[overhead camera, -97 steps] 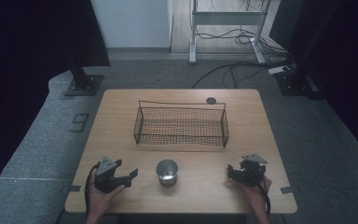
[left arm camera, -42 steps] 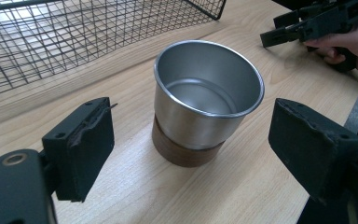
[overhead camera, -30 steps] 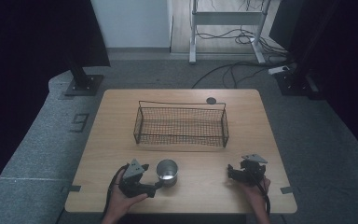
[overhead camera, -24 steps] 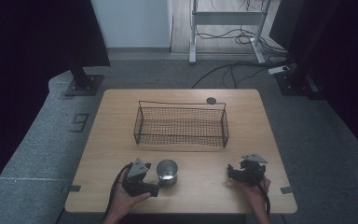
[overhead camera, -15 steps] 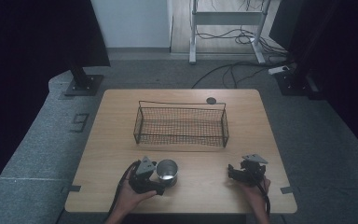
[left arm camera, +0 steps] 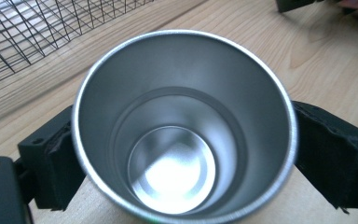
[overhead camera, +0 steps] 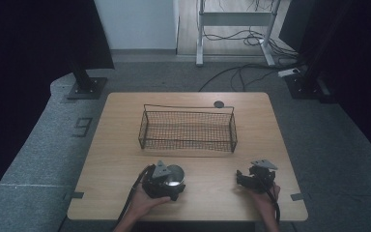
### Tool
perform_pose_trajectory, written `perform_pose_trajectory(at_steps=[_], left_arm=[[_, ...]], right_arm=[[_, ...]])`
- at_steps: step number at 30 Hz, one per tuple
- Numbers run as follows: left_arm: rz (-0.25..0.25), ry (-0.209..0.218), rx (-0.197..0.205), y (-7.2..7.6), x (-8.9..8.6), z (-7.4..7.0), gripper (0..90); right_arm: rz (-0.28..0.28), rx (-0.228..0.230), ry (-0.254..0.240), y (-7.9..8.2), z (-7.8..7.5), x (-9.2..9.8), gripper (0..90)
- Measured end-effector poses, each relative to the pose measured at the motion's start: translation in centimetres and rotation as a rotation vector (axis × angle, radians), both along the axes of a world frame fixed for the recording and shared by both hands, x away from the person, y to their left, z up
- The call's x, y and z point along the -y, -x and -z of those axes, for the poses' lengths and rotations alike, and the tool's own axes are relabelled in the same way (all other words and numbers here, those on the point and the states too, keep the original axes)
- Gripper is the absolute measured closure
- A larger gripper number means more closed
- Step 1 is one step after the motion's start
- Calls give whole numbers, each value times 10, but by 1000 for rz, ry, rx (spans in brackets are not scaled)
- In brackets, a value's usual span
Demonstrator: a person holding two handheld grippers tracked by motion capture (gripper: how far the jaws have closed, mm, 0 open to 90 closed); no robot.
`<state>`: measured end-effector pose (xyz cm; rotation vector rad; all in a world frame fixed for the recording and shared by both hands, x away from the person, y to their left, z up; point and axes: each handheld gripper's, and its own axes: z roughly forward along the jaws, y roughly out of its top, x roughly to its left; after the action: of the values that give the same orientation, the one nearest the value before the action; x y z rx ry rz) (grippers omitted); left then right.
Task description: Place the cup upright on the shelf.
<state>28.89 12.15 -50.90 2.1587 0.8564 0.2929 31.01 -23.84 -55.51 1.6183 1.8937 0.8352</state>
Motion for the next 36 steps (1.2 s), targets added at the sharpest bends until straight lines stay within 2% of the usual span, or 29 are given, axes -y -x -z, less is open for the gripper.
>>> perform_pose_trajectory(at_steps=[3,5,12,19,28,36], left_arm=[[-23,-24,20,-1,2,4,123],[-27,-17,14,-2,2,6,171],[-24,-18,19,0,1,6,183],[13,-19,34,4,-1,5,185],[-7,44,35,7,-17,-5,185],[-22,62,41,6,-31,-12,185]], right_arm=[[0,0,-1,0,0,0,97],[2,0,-2,0,0,0,98],[4,1,-1,0,0,0,105],[4,1,-1,-1,0,1,105],[3,3,0,-1,0,1,105],[5,4,0,-2,0,1,108]])
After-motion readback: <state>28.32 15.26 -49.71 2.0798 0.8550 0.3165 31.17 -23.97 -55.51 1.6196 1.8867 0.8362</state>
